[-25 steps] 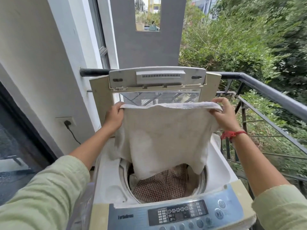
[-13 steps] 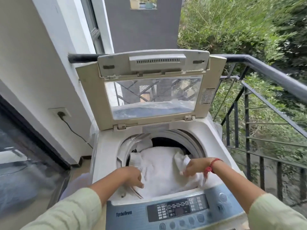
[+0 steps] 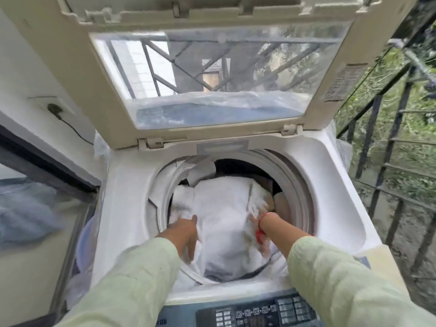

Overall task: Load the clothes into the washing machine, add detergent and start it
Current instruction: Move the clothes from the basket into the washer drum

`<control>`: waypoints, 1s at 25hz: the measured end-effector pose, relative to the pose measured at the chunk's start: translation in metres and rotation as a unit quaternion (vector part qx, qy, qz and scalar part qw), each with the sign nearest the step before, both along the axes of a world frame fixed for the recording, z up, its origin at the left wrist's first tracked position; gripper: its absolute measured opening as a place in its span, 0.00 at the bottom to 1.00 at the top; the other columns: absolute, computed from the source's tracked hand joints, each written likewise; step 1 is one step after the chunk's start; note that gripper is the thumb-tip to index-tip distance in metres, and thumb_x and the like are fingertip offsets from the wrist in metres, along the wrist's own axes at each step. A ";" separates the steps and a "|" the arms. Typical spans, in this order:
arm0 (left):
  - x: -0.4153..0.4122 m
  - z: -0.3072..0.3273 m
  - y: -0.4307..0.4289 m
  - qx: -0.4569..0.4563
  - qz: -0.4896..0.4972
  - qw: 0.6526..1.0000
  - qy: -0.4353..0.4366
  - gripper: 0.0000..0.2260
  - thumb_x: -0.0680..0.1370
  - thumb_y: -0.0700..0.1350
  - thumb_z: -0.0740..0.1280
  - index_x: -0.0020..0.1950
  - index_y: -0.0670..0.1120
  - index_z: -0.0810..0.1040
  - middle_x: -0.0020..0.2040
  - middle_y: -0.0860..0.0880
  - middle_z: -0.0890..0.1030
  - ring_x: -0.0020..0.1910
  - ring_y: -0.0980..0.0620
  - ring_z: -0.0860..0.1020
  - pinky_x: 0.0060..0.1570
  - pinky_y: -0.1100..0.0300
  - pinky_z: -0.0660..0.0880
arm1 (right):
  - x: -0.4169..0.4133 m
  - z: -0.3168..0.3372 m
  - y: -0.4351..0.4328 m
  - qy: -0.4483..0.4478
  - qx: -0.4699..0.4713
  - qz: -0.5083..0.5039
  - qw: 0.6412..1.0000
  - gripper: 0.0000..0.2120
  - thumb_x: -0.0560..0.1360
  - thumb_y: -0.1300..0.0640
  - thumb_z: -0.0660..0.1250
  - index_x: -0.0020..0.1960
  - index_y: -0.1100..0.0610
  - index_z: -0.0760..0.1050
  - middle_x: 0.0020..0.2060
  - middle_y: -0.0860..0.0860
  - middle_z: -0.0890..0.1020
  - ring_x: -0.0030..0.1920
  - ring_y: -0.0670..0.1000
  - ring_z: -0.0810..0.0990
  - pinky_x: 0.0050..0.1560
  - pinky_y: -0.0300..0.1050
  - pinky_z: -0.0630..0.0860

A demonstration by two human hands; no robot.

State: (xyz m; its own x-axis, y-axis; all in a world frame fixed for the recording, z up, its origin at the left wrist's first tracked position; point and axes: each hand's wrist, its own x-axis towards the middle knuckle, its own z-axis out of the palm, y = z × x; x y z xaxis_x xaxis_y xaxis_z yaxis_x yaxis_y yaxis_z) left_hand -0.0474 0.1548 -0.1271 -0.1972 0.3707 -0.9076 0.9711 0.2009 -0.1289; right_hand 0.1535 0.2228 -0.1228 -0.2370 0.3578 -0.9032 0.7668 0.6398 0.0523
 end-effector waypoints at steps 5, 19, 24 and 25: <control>0.008 0.012 0.002 -0.113 0.057 0.989 -0.072 0.29 0.70 0.62 0.69 0.65 0.48 0.70 0.60 0.51 0.72 0.50 0.48 0.76 0.50 0.57 0.73 | 0.008 0.023 -0.006 -0.049 -0.069 -0.050 0.995 0.34 0.72 0.47 0.71 0.72 0.58 0.64 0.73 0.53 0.64 0.64 0.53 0.71 0.61 0.50 0.71; -0.176 0.208 -0.153 0.618 0.303 0.636 -0.348 0.10 0.75 0.47 0.70 0.53 0.58 0.76 0.51 0.60 0.82 0.52 0.64 0.78 0.53 0.71 0.73 | -0.121 0.195 -0.091 0.560 0.111 -0.277 0.773 0.16 0.74 0.54 0.70 0.61 0.51 0.74 0.53 0.47 0.80 0.49 0.43 0.80 0.50 0.36 0.75; -0.320 0.163 -0.261 0.606 0.391 0.635 -0.276 0.10 0.71 0.55 0.68 0.51 0.61 0.77 0.49 0.60 0.82 0.51 0.61 0.79 0.54 0.64 0.74 | -0.275 0.197 -0.169 0.593 0.029 -0.258 0.762 0.14 0.73 0.54 0.70 0.57 0.44 0.74 0.55 0.42 0.79 0.53 0.42 0.78 0.48 0.31 0.74; -0.351 0.146 -0.282 0.593 0.410 0.642 -0.262 0.08 0.72 0.52 0.70 0.49 0.60 0.77 0.47 0.58 0.82 0.51 0.59 0.79 0.54 0.61 0.75 | -0.308 0.186 -0.182 0.585 0.015 -0.253 0.770 0.15 0.73 0.54 0.70 0.58 0.44 0.74 0.56 0.42 0.78 0.54 0.42 0.78 0.49 0.30 0.74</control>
